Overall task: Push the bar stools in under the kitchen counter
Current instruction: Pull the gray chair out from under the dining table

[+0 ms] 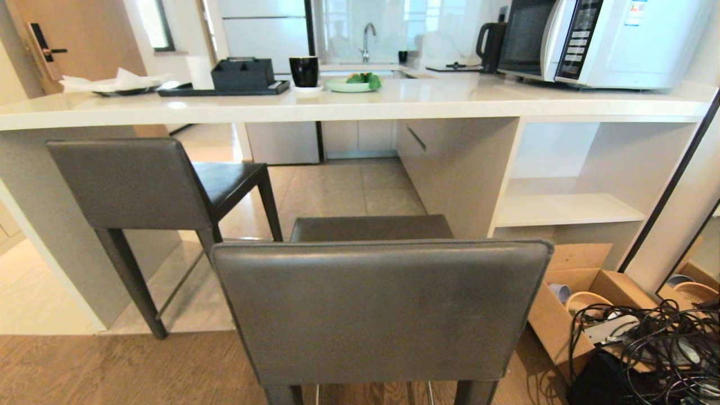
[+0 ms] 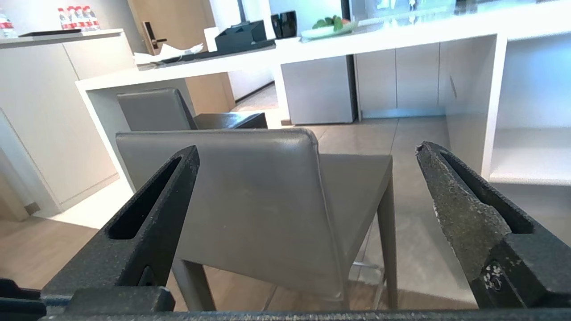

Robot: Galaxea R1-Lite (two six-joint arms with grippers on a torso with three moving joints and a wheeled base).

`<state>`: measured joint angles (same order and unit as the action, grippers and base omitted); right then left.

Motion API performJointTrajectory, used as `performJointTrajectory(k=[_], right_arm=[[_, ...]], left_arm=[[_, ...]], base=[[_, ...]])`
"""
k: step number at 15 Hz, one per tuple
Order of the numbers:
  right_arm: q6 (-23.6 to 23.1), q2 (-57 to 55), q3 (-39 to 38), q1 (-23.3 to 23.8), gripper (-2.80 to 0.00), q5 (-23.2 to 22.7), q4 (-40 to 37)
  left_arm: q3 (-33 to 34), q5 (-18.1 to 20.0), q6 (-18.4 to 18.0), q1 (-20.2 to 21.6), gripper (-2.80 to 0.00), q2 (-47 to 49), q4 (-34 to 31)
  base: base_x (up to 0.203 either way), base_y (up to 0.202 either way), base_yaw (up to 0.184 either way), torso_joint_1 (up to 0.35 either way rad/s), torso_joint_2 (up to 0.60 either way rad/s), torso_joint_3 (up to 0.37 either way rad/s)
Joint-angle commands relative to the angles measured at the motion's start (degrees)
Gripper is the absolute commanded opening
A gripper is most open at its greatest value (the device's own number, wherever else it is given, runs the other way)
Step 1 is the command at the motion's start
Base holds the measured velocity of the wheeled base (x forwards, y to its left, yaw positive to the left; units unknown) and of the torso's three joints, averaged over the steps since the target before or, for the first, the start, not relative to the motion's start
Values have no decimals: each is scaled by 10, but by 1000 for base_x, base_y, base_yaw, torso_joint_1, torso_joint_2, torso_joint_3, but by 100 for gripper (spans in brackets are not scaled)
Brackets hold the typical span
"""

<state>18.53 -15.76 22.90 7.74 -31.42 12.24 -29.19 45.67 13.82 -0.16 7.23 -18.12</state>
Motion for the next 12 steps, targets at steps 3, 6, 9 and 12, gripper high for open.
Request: performJointTrajectory(k=[3, 6, 9, 12], right_arm=[[-1, -3, 25, -15, 0, -3, -10], [-1, 2, 76, -70, 0, 1, -76], [-6, 50, 90, -82, 0, 0, -148], [-18, 131, 84, -84, 0, -1, -249]], left_arm=[[38, -16, -39, 1, 0, -72, -71], [41, -49, -44, 2, 0, -72, -72], [65, -84, -45, 2, 0, -72, -40], [149, -195, -62, 2, 0, -72, 74]], base=[[0, 0, 0, 0, 0, 0], [0, 0, 0, 0, 0, 0], [0, 0, 0, 0, 0, 0], [0, 0, 0, 0, 0, 0]])
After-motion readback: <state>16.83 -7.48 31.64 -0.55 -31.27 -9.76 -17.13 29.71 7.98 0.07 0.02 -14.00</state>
